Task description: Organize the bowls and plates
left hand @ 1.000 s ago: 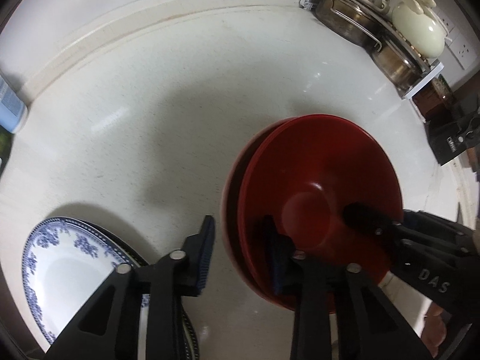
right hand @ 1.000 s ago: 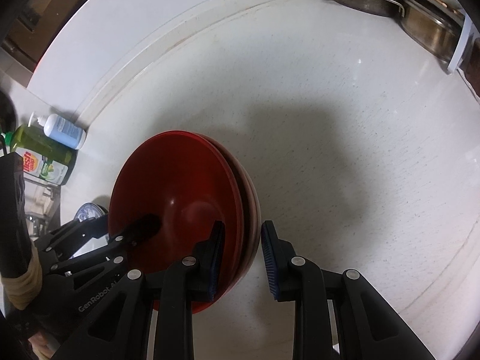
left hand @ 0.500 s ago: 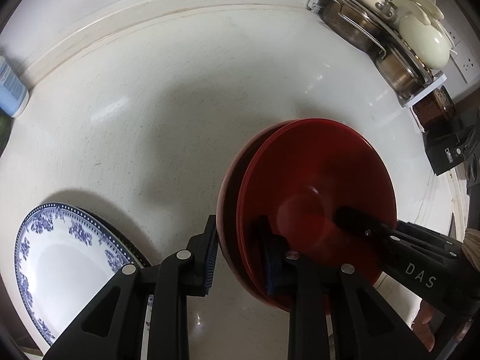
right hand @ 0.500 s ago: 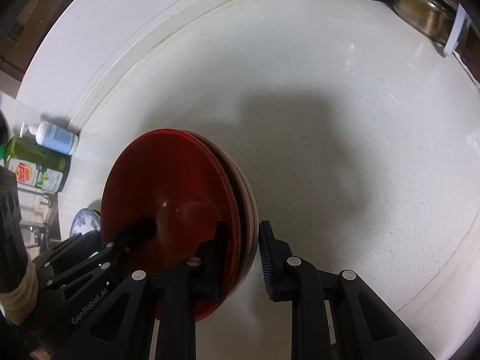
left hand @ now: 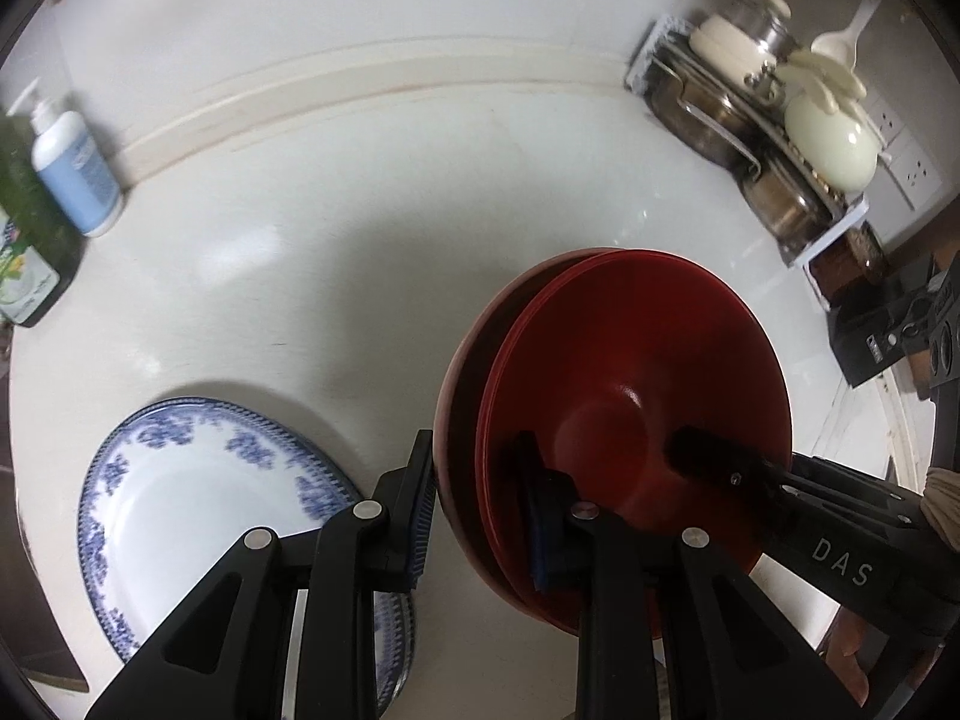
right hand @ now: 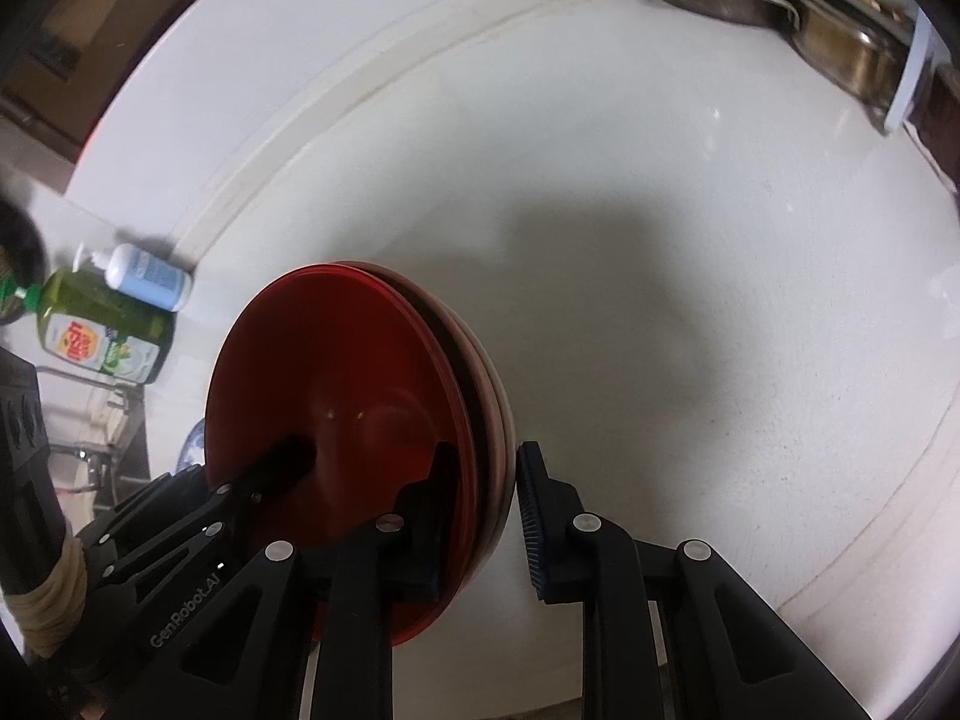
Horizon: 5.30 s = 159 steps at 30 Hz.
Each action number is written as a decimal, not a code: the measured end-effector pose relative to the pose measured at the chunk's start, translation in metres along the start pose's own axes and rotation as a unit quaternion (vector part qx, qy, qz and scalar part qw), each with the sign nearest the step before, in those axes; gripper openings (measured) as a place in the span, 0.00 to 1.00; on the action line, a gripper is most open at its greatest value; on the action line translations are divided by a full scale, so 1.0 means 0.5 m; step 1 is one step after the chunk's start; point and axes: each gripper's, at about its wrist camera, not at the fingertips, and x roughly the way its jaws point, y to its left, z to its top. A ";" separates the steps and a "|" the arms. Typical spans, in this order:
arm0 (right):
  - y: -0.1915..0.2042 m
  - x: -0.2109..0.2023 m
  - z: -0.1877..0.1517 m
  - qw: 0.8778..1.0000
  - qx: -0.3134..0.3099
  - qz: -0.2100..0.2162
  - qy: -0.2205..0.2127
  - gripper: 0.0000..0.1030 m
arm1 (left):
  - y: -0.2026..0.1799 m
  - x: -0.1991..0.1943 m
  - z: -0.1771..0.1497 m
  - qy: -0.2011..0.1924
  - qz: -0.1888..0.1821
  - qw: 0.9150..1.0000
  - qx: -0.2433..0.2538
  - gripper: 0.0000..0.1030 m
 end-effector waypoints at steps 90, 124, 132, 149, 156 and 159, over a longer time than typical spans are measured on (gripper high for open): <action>0.327 -0.080 -0.184 0.970 -0.205 0.030 -0.131 0.72 | 0.255 -0.282 -0.281 -0.223 0.217 0.946 -0.087 0.90; 0.085 -0.373 -0.486 0.918 -0.264 0.033 -0.295 0.85 | -0.038 -0.445 -0.636 -0.338 0.284 0.893 -0.092 1.00; 0.074 -0.416 -0.551 0.912 -0.268 0.035 -0.309 0.85 | -0.049 -0.469 -0.695 -0.332 0.270 0.901 -0.076 1.00; 0.080 -0.472 -0.666 0.911 -0.252 0.027 -0.325 0.85 | -0.060 -0.528 -0.776 -0.349 0.264 0.897 -0.062 1.00; 0.076 -0.486 -0.692 0.910 -0.251 0.026 -0.330 0.85 | -0.065 -0.538 -0.793 -0.353 0.263 0.896 -0.059 1.00; 0.075 -0.491 -0.699 0.909 -0.250 0.026 -0.333 0.85 | -0.066 -0.543 -0.798 -0.356 0.261 0.896 -0.059 1.00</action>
